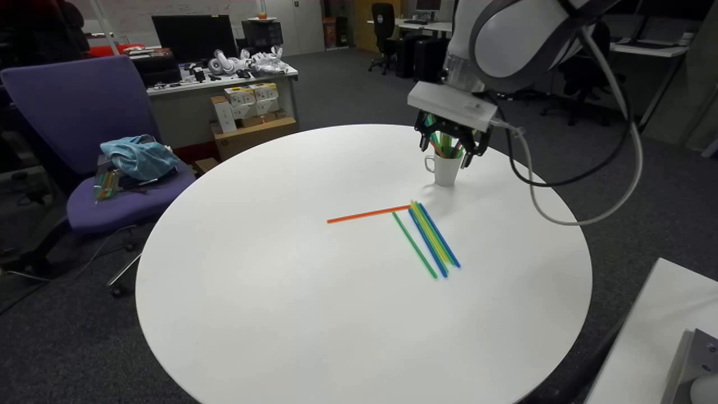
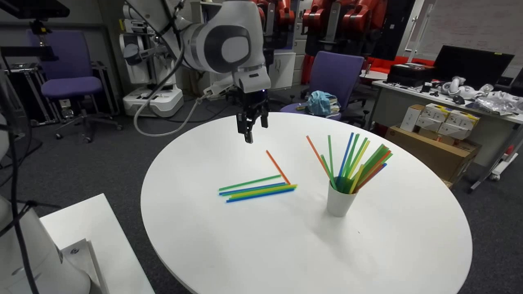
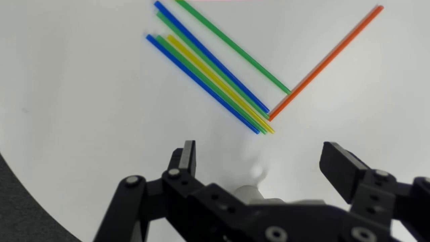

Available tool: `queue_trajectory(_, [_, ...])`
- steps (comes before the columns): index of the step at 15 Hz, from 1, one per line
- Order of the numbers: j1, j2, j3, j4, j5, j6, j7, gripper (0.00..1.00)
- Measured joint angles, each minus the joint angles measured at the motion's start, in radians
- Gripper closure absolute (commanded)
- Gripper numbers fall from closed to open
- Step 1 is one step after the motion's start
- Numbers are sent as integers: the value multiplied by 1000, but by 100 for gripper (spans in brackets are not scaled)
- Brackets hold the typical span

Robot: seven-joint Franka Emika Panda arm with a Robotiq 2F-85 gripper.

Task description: Pick up the orange straw from the table and place it in the white mug

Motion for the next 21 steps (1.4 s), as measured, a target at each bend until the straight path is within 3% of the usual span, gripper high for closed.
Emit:
queue_trajectory(4, [115, 221, -129, 167, -156, 26, 320, 0])
queue_trajectory(7, [231, 406, -210, 332, -147, 5, 481, 0])
queue_trajectory(11, [279, 548, -195, 483, -11, -59, 453, 0])
queue_trajectory(21, [298, 564, -220, 502, -7, -67, 451, 0])
